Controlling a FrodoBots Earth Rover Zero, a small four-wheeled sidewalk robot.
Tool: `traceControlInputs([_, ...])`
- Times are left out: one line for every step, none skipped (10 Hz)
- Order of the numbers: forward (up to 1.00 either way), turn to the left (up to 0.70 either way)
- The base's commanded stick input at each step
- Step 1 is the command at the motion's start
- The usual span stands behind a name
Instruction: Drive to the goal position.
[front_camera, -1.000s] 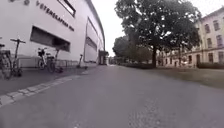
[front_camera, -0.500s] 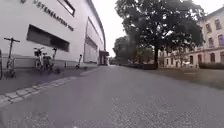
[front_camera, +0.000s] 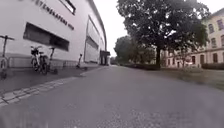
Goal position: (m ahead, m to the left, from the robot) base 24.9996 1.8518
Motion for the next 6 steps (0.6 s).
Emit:
traceControlInputs([0.85, 0.01])
traceControlInputs([0.85, 0.01])
traceControlInputs([0.85, 0.01])
traceControlInputs([0.85, 0.01])
traceControlInputs([0.85, 0.01])
traceControlInputs([0.85, 0.01])
